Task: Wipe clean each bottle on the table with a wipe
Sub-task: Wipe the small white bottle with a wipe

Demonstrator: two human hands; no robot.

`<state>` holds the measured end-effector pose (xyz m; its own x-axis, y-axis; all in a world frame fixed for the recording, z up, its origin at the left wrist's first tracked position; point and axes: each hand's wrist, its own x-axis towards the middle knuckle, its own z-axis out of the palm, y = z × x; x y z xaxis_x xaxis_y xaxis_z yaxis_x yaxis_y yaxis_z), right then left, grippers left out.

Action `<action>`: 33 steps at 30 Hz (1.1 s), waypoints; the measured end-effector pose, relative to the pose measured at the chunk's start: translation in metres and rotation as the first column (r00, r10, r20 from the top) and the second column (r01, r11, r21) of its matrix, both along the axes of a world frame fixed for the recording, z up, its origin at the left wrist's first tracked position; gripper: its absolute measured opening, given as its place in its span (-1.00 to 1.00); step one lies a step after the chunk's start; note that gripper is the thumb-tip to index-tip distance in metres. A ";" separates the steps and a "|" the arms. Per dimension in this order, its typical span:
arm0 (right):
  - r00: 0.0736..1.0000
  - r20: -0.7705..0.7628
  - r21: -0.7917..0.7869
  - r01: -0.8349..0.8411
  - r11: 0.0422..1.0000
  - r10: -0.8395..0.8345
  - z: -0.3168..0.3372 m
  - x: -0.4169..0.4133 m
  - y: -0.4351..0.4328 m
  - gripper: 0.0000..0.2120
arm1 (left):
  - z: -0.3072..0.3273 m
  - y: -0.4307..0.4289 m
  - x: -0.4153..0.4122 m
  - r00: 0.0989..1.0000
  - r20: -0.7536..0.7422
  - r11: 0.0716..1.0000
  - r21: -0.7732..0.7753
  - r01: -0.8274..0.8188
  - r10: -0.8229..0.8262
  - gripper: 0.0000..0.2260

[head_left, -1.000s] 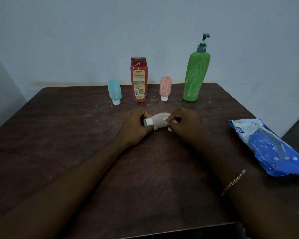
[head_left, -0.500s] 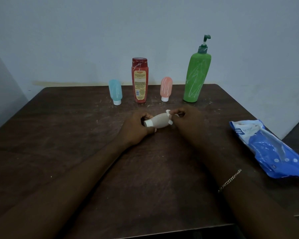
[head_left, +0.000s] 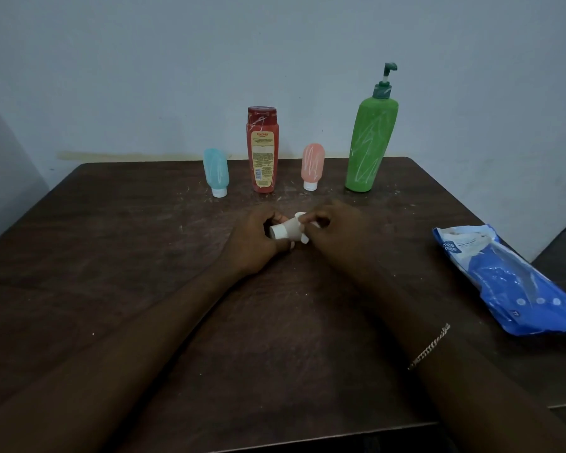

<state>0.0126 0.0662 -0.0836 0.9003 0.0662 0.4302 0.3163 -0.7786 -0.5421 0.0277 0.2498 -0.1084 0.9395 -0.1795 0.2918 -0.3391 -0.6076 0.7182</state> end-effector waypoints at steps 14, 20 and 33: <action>0.990 0.041 0.006 -0.137 0.991 0.137 0.006 -0.011 0.012 -0.84 | 0.005 -0.004 -0.014 0.992 0.121 0.999 0.036 0.019 -0.024 -0.69; 0.996 -0.006 0.215 0.085 0.973 -0.086 0.002 0.001 -0.021 -0.84 | 0.003 -0.004 -0.011 0.992 0.123 0.999 0.044 0.029 -0.034 -0.67; 0.990 -0.142 -0.030 0.023 0.999 -0.027 0.001 0.002 -0.022 -0.62 | 0.001 0.002 -0.008 0.994 0.113 1.000 0.001 0.014 -0.014 -0.66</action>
<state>0.0143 0.0446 -0.0828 0.9537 0.0530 0.2961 0.2177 -0.8008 -0.5580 0.0201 0.2519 -0.1070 0.8980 -0.1927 0.3954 -0.4264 -0.6025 0.6747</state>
